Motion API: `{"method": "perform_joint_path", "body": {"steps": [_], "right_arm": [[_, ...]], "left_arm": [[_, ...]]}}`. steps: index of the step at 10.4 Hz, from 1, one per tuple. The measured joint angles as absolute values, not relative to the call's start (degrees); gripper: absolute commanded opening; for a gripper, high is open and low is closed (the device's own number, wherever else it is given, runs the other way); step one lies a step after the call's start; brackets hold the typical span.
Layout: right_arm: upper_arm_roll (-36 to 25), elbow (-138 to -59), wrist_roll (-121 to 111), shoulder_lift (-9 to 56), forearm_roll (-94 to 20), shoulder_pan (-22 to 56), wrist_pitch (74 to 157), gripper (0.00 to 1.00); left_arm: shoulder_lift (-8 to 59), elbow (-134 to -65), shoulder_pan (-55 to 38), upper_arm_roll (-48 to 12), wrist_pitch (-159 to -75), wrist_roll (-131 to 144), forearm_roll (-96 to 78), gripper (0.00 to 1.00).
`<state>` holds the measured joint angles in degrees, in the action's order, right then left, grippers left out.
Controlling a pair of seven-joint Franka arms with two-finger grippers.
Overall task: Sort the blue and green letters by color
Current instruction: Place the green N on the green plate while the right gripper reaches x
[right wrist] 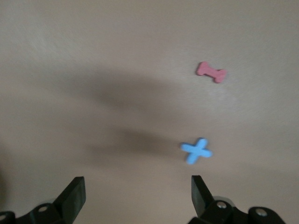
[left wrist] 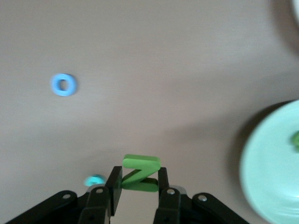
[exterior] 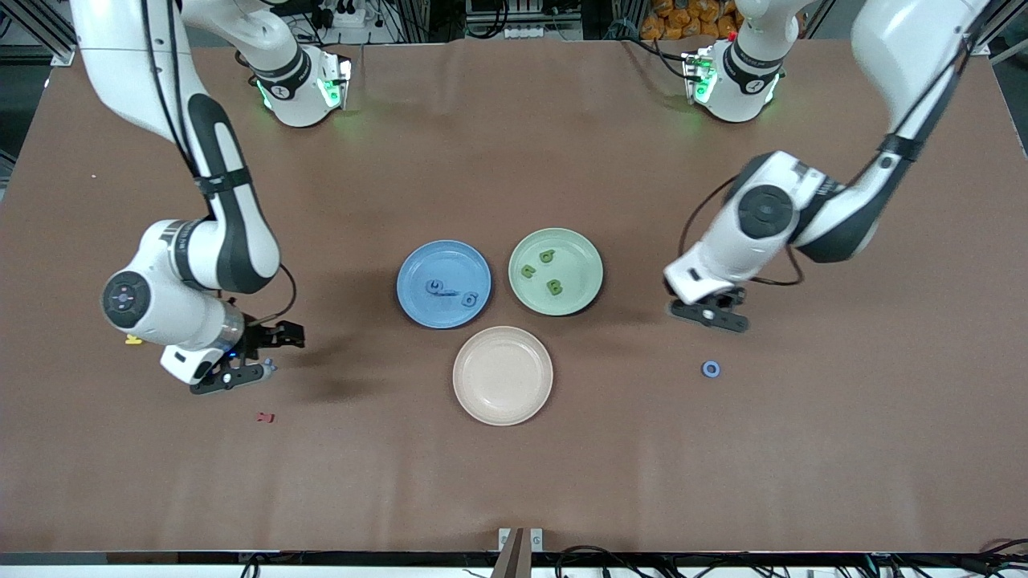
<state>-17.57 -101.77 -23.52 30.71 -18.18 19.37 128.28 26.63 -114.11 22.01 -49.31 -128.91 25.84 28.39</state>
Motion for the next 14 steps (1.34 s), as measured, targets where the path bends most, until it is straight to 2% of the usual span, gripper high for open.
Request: {"method": "perform_joint_path", "body": {"steps": [4, 5, 6, 9, 11, 14], "right_arm": [[-17.4, -101.7, -40.0, 35.2, -18.1, 14.9, 135.7, 1.00], [-17.4, -101.5, -41.4, 36.6, -18.1, 14.6, 137.2, 1.00], [-17.4, -101.2, -42.2, 37.8, -18.1, 14.4, 138.6, 1.00], [-16.5, -101.0, -43.3, 39.5, -18.1, 14.4, 142.0, 1.00], [-15.5, -101.4, -43.4, 39.7, -18.1, 14.4, 143.8, 1.00], [-15.0, -102.8, -44.7, 39.8, -18.0, 14.4, 145.6, 1.00]], "left_arm": [[31.6, -110.3, 6.8, -48.5, -128.9, 46.7, 27.5, 0.00], [33.3, -109.0, 2.2, -46.6, -128.9, 50.8, 27.5, 0.03], [34.5, -107.7, -2.2, -44.2, -128.9, 53.4, 27.5, 0.99], [35.2, -105.8, -8.7, -39.3, -128.9, 56.6, 27.5, 1.00], [34.9, -103.8, -8.1, -38.8, -127.6, 56.6, 27.5, 1.00], [31.9, -95.9, -4.3, -38.5, -119.1, 56.2, 27.7, 1.00]]}}
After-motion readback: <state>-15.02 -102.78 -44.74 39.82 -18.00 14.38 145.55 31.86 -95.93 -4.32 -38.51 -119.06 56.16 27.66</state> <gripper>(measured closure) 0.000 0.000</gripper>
